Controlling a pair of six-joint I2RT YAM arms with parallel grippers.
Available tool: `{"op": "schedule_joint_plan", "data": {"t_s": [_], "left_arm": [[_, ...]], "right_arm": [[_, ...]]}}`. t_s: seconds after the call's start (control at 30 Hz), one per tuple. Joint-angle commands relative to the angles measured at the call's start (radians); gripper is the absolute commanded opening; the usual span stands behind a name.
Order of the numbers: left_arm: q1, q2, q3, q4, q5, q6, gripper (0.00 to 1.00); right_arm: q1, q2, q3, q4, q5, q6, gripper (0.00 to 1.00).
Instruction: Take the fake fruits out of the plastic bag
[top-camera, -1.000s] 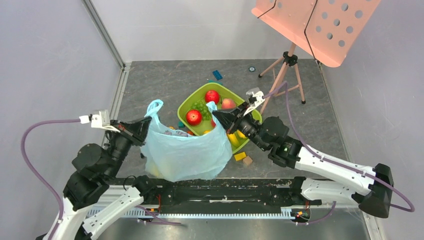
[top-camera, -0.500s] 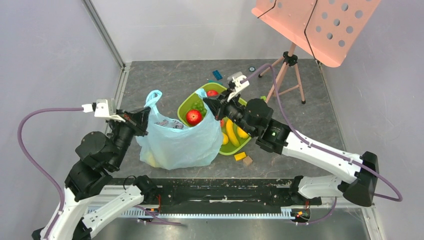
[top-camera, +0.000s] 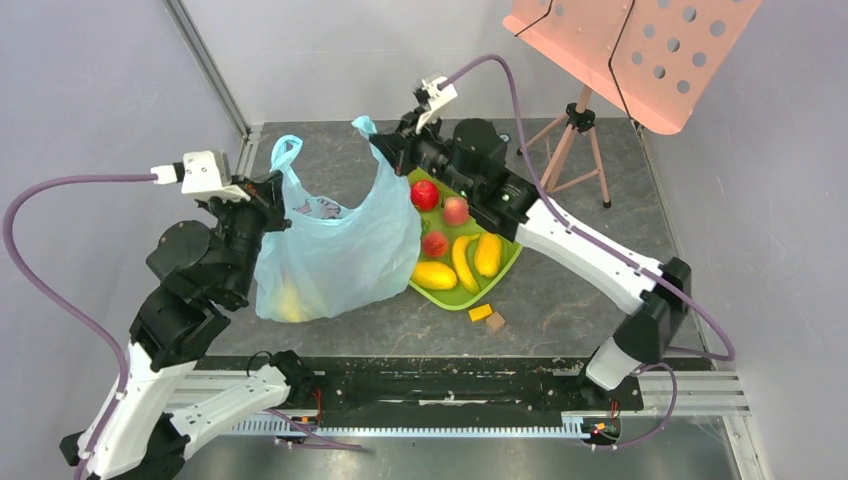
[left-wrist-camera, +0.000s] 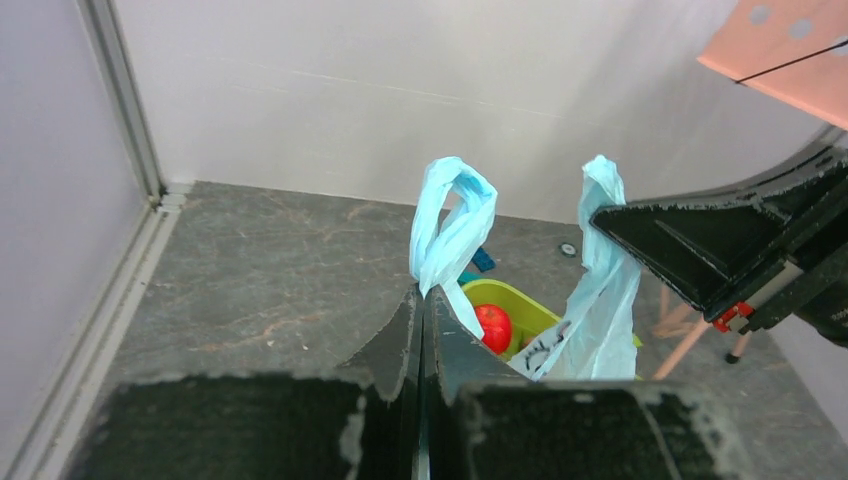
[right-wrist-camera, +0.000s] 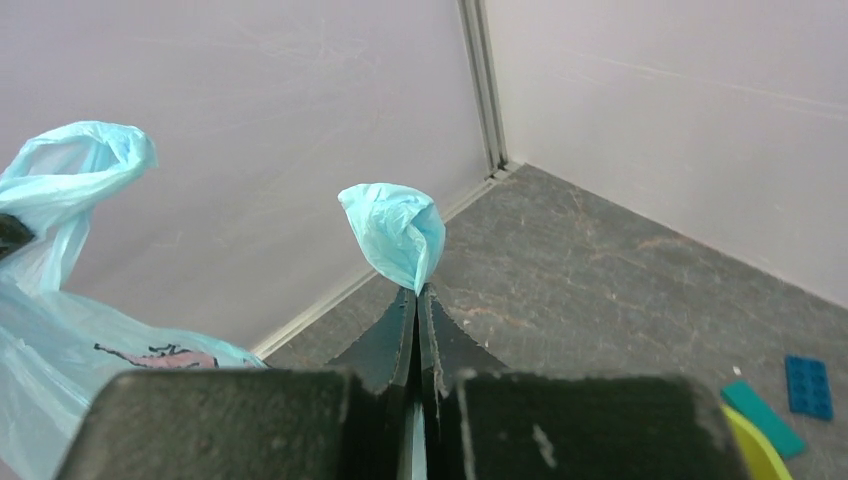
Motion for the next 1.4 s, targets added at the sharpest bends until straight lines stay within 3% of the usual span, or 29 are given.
{"op": "schedule_joint_plan", "data": {"t_s": [0.0, 0.17, 0.27, 0.5, 0.7, 0.8, 0.9, 1.0, 1.07, 1.13, 1.27, 1.37], "left_arm": [[-0.003, 0.053, 0.105, 0.098, -0.070, 0.144, 0.02], [-0.002, 0.056, 0.147, 0.105, -0.091, 0.187, 0.02], [-0.003, 0.007, 0.084, 0.131, -0.088, 0.183, 0.02], [-0.002, -0.250, -0.244, 0.254, 0.090, 0.041, 0.02], [-0.003, -0.377, -0.420, 0.164, 0.259, -0.142, 0.02], [-0.002, -0.433, -0.485, 0.162, 0.326, -0.197, 0.02], [-0.002, -0.487, -0.508, 0.154, 0.351, -0.226, 0.02], [-0.002, -0.506, -0.503, 0.132, 0.382, -0.234, 0.02], [-0.003, -0.507, -0.500, 0.129, 0.414, -0.233, 0.02], [-0.003, -0.505, -0.499, 0.132, 0.441, -0.238, 0.02], [-0.003, -0.508, -0.499, 0.143, 0.480, -0.240, 0.02], [-0.003, -0.518, -0.512, 0.165, 0.522, -0.241, 0.02]], "right_arm": [[-0.027, 0.103, 0.202, -0.007, -0.135, -0.047, 0.00], [-0.052, 0.251, 0.385, 0.002, -0.259, -0.027, 0.00], [-0.053, 0.261, 0.352, 0.081, -0.354, -0.030, 0.00], [-0.052, 0.048, -0.147, 0.412, -0.472, -0.050, 0.00], [-0.051, -0.134, -0.470, 0.410, -0.485, -0.044, 0.02], [-0.047, -0.214, -0.563, 0.387, -0.508, -0.032, 0.19], [-0.036, -0.300, -0.622, 0.340, -0.494, -0.044, 0.51], [-0.019, -0.369, -0.603, 0.234, -0.452, -0.074, 0.66], [0.003, -0.390, -0.549, 0.133, -0.409, -0.098, 0.68], [0.033, -0.386, -0.473, 0.022, -0.361, -0.115, 0.65], [0.119, -0.345, -0.364, -0.118, -0.310, -0.120, 0.32], [0.172, -0.305, -0.355, -0.107, -0.288, -0.066, 0.14]]}}
